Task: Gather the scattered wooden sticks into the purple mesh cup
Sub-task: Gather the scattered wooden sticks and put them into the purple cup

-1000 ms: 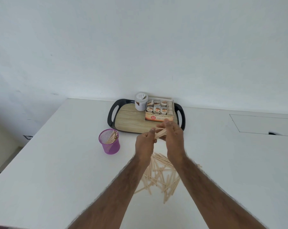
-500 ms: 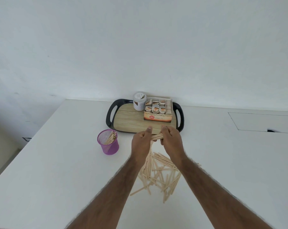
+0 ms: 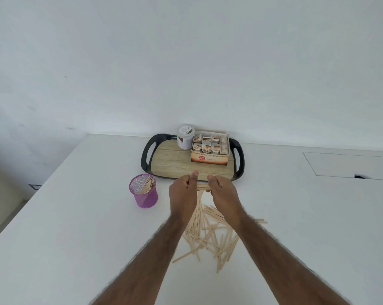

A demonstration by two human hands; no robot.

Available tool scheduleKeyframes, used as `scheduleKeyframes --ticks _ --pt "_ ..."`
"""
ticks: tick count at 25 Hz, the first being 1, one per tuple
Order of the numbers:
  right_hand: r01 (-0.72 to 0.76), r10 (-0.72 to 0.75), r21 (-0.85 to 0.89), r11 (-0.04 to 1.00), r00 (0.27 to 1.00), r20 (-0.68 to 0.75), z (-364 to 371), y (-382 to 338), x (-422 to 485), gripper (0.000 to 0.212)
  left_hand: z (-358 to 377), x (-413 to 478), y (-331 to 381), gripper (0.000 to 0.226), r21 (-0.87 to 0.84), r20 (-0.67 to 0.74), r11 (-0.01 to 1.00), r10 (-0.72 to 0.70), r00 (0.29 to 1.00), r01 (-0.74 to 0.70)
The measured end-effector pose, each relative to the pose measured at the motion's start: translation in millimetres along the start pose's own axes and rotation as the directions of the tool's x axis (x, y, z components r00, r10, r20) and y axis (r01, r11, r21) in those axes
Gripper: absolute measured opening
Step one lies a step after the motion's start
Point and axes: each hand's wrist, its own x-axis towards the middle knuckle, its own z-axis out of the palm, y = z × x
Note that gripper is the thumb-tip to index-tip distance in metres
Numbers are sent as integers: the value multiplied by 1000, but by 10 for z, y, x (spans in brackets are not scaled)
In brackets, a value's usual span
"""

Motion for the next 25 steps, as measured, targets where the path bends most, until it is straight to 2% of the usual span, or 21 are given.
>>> scheduleKeyframes --ticks 2,5,7,9,11,14,18,22,25 --pt "101 -101 -22 995 994 -31 -19 12 -31 42 -33 14 30 62 -51 98 990 -125 987 130" --pt "232 -238 -109 967 970 -45 -54 63 -69 41 -125 82 58 49 -60 319 930 -327 890 363" --pt "259 -265 -125 958 964 -34 -55 80 -84 39 -125 94 68 42 -59 331 915 -359 873 399" --pt "209 -209 -40 977 978 7 -75 78 -75 37 -106 90 62 40 -88 252 921 -349 902 381" --pt "67 -76 155 986 996 51 -150 62 -62 30 -105 88 12 44 -83 162 938 -319 934 335" --pt "-74 29 385 920 992 123 -296 26 -60 8 -157 76 -71 48 -58 63 958 -276 959 279" --pt "-104 38 394 913 984 173 -319 18 -57 15 -180 28 -140 52 -15 47 983 -184 982 185" --pt "-176 85 399 900 968 236 -267 37 -70 13 -237 -21 -233 54 41 9 993 -109 994 109" --pt "-181 106 364 914 971 217 -191 54 -49 9 -268 -81 -346 55 -16 18 994 -109 994 109"
